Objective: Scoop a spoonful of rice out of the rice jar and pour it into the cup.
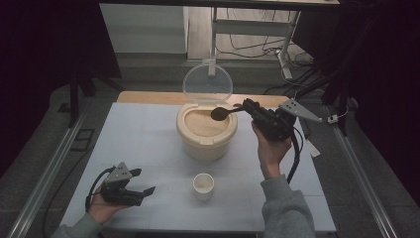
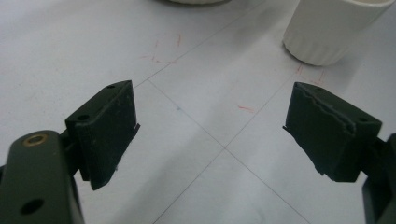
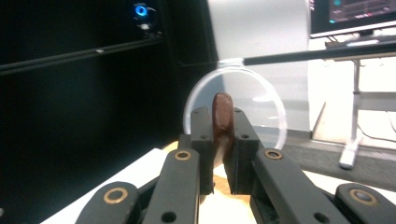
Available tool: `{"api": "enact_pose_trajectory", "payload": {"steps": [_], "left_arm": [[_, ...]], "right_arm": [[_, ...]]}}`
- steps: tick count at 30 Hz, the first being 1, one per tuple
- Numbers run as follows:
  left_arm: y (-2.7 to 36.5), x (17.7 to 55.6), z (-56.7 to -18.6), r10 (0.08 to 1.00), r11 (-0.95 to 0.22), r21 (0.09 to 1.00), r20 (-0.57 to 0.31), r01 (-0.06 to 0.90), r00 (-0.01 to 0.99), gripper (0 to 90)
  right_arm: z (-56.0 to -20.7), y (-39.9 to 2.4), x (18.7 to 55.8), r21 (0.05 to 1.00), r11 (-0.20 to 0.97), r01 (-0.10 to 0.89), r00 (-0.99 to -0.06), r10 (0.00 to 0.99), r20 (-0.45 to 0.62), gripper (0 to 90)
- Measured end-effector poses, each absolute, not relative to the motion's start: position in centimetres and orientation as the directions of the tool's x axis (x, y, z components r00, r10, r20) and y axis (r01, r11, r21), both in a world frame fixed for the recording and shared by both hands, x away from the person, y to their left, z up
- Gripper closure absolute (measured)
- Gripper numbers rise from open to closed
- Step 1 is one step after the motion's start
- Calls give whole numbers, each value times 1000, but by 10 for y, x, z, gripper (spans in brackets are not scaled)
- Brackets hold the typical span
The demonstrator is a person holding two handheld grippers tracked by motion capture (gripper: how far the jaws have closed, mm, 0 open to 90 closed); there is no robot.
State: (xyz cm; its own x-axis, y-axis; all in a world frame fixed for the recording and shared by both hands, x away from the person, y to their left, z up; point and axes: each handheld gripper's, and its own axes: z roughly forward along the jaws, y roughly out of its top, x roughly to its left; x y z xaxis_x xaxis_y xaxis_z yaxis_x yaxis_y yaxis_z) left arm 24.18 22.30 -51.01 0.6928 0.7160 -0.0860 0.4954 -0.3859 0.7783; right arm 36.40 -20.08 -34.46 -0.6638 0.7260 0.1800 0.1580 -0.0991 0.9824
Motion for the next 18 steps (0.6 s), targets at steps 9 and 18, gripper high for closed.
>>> {"api": "enact_pose_trajectory", "payload": {"steps": [9, 18], "left_arm": [[223, 241, -511, 714, -391, 774, -86, 498, 695, 164], [222, 242, -511, 712, -397, 769, -86, 501, 697, 165]], "right_arm": [[-348, -193, 383, 983, -42, 181, -615, 775, 147, 831], [-351, -181, 385, 984, 63, 168, -600, 798, 51, 831]]}}
